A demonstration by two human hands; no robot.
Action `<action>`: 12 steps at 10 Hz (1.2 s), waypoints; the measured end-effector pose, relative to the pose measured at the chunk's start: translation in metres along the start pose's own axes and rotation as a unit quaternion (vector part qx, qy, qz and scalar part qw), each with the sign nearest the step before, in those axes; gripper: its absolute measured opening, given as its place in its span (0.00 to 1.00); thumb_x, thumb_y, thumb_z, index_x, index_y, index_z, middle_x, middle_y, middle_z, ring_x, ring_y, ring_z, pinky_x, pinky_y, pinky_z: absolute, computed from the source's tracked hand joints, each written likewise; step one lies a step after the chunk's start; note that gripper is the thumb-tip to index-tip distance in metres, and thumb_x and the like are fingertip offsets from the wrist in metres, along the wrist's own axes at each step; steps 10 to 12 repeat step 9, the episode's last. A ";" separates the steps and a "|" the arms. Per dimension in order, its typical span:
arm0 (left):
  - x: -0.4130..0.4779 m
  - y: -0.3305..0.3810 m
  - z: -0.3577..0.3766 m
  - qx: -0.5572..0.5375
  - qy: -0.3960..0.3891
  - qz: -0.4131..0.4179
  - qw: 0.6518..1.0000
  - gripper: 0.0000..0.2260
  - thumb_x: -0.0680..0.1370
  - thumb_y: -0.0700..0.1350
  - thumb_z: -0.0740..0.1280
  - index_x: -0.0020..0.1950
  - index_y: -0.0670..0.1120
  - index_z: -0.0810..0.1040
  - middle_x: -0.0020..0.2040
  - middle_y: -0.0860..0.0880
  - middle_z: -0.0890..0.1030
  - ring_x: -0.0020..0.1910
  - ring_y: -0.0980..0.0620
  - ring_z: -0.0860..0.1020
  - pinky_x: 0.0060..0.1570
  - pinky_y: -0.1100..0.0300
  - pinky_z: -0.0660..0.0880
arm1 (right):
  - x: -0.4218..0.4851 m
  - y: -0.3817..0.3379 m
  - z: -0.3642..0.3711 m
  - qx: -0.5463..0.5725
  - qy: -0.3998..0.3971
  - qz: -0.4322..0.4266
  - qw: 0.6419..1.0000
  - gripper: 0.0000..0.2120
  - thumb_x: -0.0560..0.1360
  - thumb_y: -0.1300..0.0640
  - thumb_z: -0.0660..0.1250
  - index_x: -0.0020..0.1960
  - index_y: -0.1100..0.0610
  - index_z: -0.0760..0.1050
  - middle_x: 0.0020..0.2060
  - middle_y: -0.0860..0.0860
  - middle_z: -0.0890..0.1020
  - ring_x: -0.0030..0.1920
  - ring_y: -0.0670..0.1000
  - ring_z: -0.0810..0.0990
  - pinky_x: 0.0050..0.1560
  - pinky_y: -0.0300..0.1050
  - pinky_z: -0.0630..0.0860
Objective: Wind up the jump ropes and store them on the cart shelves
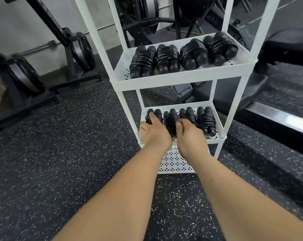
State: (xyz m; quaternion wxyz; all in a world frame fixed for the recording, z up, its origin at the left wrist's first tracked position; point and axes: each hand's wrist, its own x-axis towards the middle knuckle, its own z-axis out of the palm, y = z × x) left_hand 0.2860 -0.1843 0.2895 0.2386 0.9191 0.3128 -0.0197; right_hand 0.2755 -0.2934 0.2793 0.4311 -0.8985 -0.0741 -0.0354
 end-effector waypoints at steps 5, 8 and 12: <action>0.040 -0.023 0.027 0.020 -0.045 0.018 0.999 0.35 0.86 0.50 0.61 0.86 0.50 0.43 0.79 0.35 0.57 0.79 0.34 0.60 0.79 0.44 0.62 | 0.008 0.004 0.011 0.022 -0.006 0.051 0.998 0.20 0.88 0.44 0.55 0.69 0.54 0.76 0.52 0.54 0.85 0.55 0.60 0.82 0.52 0.53 0.77; 0.032 -0.023 0.012 0.040 -0.123 0.024 0.991 0.48 0.83 0.54 0.69 0.86 0.52 0.33 0.84 0.35 0.49 0.85 0.36 0.51 0.82 0.41 0.57 | 0.007 -0.009 0.030 0.011 -0.039 0.044 0.998 0.19 0.87 0.44 0.55 0.65 0.55 0.77 0.54 0.58 0.85 0.56 0.64 0.81 0.59 0.58 0.78; 0.017 -0.026 0.005 0.056 -0.106 0.052 0.991 0.49 0.82 0.48 0.71 0.86 0.50 0.34 0.85 0.36 0.47 0.85 0.36 0.48 0.83 0.41 0.55 | 0.009 -0.014 0.026 0.010 -0.036 0.058 0.998 0.19 0.87 0.44 0.55 0.65 0.56 0.77 0.54 0.59 0.85 0.57 0.64 0.80 0.60 0.58 0.78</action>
